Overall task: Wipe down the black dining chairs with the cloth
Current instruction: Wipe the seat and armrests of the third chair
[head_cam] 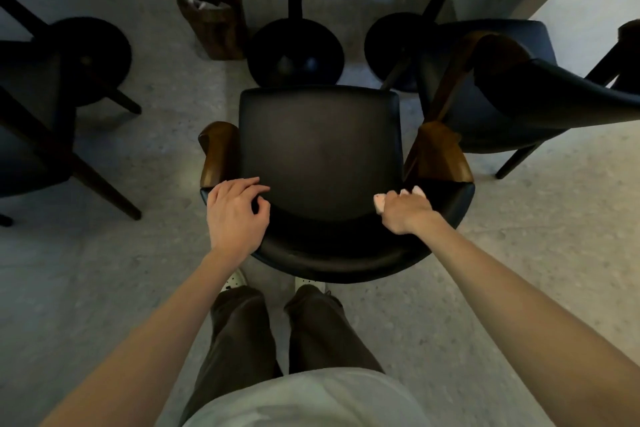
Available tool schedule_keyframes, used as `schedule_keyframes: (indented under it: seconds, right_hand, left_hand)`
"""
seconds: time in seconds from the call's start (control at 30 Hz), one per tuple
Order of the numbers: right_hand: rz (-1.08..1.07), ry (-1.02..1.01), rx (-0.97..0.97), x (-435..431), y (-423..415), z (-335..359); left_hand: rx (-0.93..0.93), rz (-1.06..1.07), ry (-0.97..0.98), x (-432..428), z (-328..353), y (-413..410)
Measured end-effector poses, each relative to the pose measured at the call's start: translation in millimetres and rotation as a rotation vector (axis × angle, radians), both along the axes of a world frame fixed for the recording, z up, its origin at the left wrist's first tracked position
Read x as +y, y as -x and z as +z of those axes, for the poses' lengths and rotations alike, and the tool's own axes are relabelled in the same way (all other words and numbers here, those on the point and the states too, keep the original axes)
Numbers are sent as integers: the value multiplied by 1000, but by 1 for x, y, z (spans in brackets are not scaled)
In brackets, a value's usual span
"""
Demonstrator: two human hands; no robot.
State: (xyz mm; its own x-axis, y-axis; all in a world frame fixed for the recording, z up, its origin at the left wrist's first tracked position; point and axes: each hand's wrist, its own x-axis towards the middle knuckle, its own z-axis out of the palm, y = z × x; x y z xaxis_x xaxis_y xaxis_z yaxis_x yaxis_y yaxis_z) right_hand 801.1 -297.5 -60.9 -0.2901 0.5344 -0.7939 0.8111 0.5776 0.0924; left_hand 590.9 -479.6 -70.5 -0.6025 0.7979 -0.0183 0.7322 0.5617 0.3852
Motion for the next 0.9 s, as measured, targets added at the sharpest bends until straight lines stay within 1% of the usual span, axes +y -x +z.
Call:
schedule_keyframes:
  seconds: [0.03, 0.13, 0.23, 0.37, 0.43, 0.5, 0.53, 0.6, 0.63, 0.67, 0.7, 0.77, 0.8, 0.87, 0.9]
  right_hand:
    - [-40, 59, 9, -9, 5, -1]
    - [-256, 198, 73, -41, 25, 3]
    - [-378, 299, 182, -75, 53, 13]
    - [-446, 298, 432, -113, 84, 16]
    - [-431, 299, 533, -116, 81, 25]
    - [-325, 259, 619, -107, 66, 42]
    - [-240, 188, 674, -98, 56, 49]
    - [-134, -17, 801, -73, 31, 52]
    - [-66, -134, 794, -57, 17, 49]
    - [8, -213, 695, -42, 4, 43]
    - [61, -235, 550, -28, -8, 36]
    - [92, -162, 300, -11, -25, 17]
    - [67, -124, 210, -8, -28, 10]
    - [-27, -72, 92, -9, -24, -2]
    - [-52, -62, 76, -14, -20, -1]
  left_hand:
    - [0, 13, -23, -1, 0, -1]
    - [-2, 68, -100, -4, 0, -3]
    - [-28, 89, -159, -6, 0, -3]
    - [-111, 118, -203, -6, 0, -1]
    - [-145, 109, -217, -7, 1, 3]
    - [-179, 64, -227, -11, 3, 8]
    - [-187, 37, -223, -15, 4, 10]
    - [-178, -1, -193, -23, 5, 13]
    - [-167, -7, -165, -26, 5, 13]
    - [-155, -8, -131, -29, 5, 13]
    - [-143, -8, -97, -30, 4, 13]
    - [-125, -11, -51, -31, 4, 13]
    - [-122, -16, -37, -31, 5, 13]
    - [-121, -30, -21, -31, 6, 14]
    - [-122, -39, -19, -32, 6, 15]
